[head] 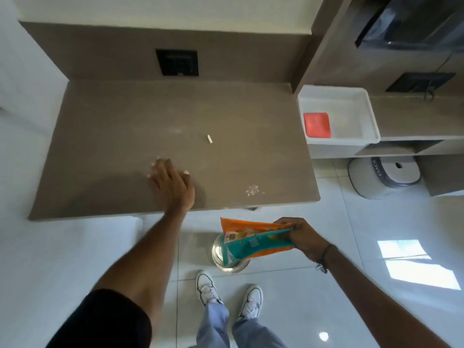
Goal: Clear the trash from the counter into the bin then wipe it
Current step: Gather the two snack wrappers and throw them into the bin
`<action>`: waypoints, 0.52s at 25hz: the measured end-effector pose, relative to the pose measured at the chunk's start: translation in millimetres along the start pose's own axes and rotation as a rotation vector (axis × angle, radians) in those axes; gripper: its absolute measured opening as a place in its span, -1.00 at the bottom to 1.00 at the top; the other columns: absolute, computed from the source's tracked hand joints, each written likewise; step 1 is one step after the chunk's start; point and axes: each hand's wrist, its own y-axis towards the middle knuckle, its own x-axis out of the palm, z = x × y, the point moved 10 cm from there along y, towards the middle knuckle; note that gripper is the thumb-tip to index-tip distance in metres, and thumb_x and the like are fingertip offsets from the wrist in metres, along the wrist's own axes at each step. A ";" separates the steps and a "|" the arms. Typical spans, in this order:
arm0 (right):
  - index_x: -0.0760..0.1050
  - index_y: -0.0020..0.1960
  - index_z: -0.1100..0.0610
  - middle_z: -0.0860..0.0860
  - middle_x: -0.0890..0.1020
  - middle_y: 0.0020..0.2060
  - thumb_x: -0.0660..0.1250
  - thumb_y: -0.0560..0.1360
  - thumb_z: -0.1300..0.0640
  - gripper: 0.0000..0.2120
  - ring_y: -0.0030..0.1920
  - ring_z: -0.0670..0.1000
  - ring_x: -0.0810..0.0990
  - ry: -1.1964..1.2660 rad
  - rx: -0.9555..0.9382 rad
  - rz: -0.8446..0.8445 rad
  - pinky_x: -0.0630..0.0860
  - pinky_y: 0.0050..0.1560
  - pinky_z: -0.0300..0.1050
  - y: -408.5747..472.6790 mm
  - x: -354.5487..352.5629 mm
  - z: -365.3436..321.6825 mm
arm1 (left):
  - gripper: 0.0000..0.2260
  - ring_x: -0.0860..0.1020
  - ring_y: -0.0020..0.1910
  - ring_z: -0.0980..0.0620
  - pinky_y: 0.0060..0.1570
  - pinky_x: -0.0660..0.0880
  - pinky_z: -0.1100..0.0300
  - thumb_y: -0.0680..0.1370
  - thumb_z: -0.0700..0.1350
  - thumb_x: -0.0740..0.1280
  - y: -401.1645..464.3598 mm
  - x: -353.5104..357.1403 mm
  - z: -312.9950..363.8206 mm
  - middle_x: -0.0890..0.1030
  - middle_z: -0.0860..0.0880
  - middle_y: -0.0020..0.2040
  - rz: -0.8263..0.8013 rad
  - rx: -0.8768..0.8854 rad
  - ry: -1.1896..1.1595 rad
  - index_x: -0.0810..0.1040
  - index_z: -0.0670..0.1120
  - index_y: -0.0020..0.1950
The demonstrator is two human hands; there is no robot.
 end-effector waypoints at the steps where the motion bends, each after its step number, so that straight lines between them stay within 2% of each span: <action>1: 0.60 0.02 0.39 0.25 0.63 -0.11 0.11 0.46 0.64 -0.64 -0.06 0.18 0.60 -0.048 0.014 0.041 0.56 0.12 0.26 8.9 1.4 19.5 | -0.44 0.19 0.67 -0.28 0.62 0.10 -0.26 0.66 0.01 0.14 2.5 3.1 0.0 0.24 -0.26 0.66 0.019 -0.002 0.039 0.26 -0.21 0.62; 3: 0.65 -0.01 0.32 0.17 0.64 -0.13 0.19 0.42 0.57 -0.67 -0.06 0.11 0.60 -0.176 0.065 0.153 0.58 0.08 0.14 35.2 6.1 63.0 | -0.43 0.19 0.67 -0.27 0.63 0.10 -0.28 0.66 0.05 0.08 6.5 10.8 -0.4 0.24 -0.24 0.67 0.064 -0.001 0.109 0.24 -0.19 0.63; 6: 0.68 0.16 0.22 0.17 0.71 0.00 0.32 0.43 0.39 -0.65 0.09 0.13 0.66 -0.312 0.154 0.276 0.56 0.13 -0.06 82.6 18.4 117.3 | -0.40 0.15 0.68 -0.27 0.65 0.07 -0.30 0.66 0.07 0.01 8.7 20.4 -5.1 0.20 -0.24 0.68 0.081 0.002 0.167 0.20 -0.19 0.65; 8: 0.66 0.23 0.14 0.22 0.70 0.11 0.30 0.46 0.33 -0.62 0.14 0.22 0.66 -0.360 0.207 0.287 0.58 0.17 -0.05 114.1 31.2 146.5 | -0.39 0.13 0.69 -0.28 0.65 0.04 -0.32 0.66 0.08 -0.02 11.4 26.2 -6.2 0.17 -0.24 0.69 0.109 0.006 0.203 0.16 -0.20 0.66; 11: 0.66 0.23 0.06 0.21 0.69 0.10 0.24 0.46 0.31 -0.58 0.10 0.27 0.64 -0.438 0.244 0.241 0.59 0.08 -0.01 152.4 53.3 179.0 | -0.39 0.11 0.70 -0.27 0.66 0.03 -0.31 0.67 0.09 -0.02 14.7 27.4 -6.5 0.15 -0.23 0.70 0.146 0.017 0.222 0.14 -0.18 0.67; 13: 0.64 0.25 0.05 0.19 0.69 0.11 0.25 0.46 0.28 -0.58 0.11 0.25 0.64 -0.476 0.264 0.200 0.61 0.11 0.01 166.8 64.1 192.8 | -0.39 0.12 0.69 -0.27 0.66 0.03 -0.31 0.67 0.10 -0.01 15.2 26.5 -7.6 0.15 -0.22 0.70 0.168 0.018 0.240 0.14 -0.17 0.67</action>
